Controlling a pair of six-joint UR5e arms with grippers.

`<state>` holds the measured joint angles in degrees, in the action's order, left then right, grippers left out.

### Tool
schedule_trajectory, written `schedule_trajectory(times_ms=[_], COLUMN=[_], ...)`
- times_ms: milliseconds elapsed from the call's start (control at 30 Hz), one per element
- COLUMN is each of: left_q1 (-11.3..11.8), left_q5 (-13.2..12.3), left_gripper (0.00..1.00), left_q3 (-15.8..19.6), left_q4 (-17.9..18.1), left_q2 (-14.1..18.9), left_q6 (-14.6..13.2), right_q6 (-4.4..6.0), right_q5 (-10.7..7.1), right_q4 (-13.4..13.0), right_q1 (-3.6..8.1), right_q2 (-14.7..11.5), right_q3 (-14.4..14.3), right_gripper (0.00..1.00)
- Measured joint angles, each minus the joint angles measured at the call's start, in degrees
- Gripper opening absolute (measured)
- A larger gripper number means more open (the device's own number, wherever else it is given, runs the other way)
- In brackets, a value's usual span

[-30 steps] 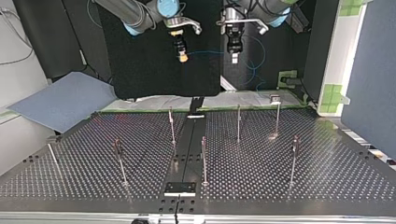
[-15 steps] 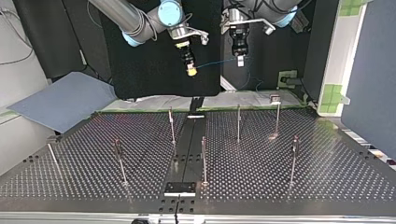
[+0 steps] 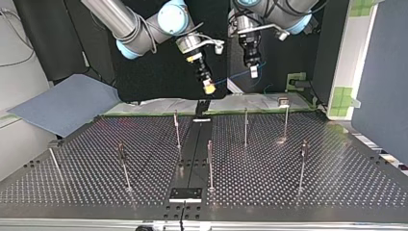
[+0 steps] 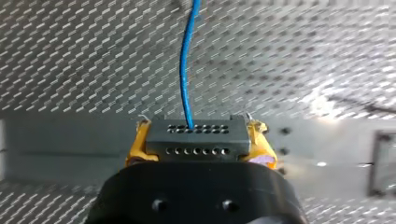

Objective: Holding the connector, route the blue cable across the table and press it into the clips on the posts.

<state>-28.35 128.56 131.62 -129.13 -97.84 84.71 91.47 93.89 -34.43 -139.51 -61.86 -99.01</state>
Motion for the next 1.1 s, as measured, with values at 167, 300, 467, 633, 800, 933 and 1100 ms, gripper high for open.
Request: schedule_trajectory(times_ms=[167, 300, 467, 633, 800, 933, 1100], left_q1=[0.8, 1.7, 3.2, 5.4, 7.8, 9.4, 10.3], left_q5=[0.5, 1.9, 3.8, 3.1, 0.9, -0.8, -1.1], left_gripper=[0.00, 0.00, 0.00, 0.00, 0.00, 0.00, 0.00], left_q3=[-1.2, -2.2, -3.6, -4.0, -4.4, -5.2, -7.2], left_q4=[-1.8, -3.3, -5.7, -7.9, -9.1, -10.0, -11.9], left_q2=[0.9, 1.3, 2.7, 4.9, 7.4, 8.7, 8.9], left_q6=[1.7, 3.1, 4.0, 4.4, 4.4, 4.6, 5.7], right_q6=[0.78, 1.80, 3.05, 2.90, 2.77, 2.71, 2.74], right_q5=[-1.77, -2.80, -3.47, -3.68, -3.97, -4.36, -4.84], right_q4=[2.4, 3.6, 4.2, 6.4, 8.1, 9.7, 12.2], right_q1=[0.19, 0.29, 0.59, 0.74, 0.39, 0.00, -0.53], right_q2=[-2.4, -4.2, -4.5, -2.4, -1.4, -1.2, -1.2], right_q3=[2.4, 4.4, 6.1, 8.4, 10.5, 12.2, 14.7], right_gripper=[0.00, 0.00, 0.00, 0.00, 0.00, 0.00, 0.00])
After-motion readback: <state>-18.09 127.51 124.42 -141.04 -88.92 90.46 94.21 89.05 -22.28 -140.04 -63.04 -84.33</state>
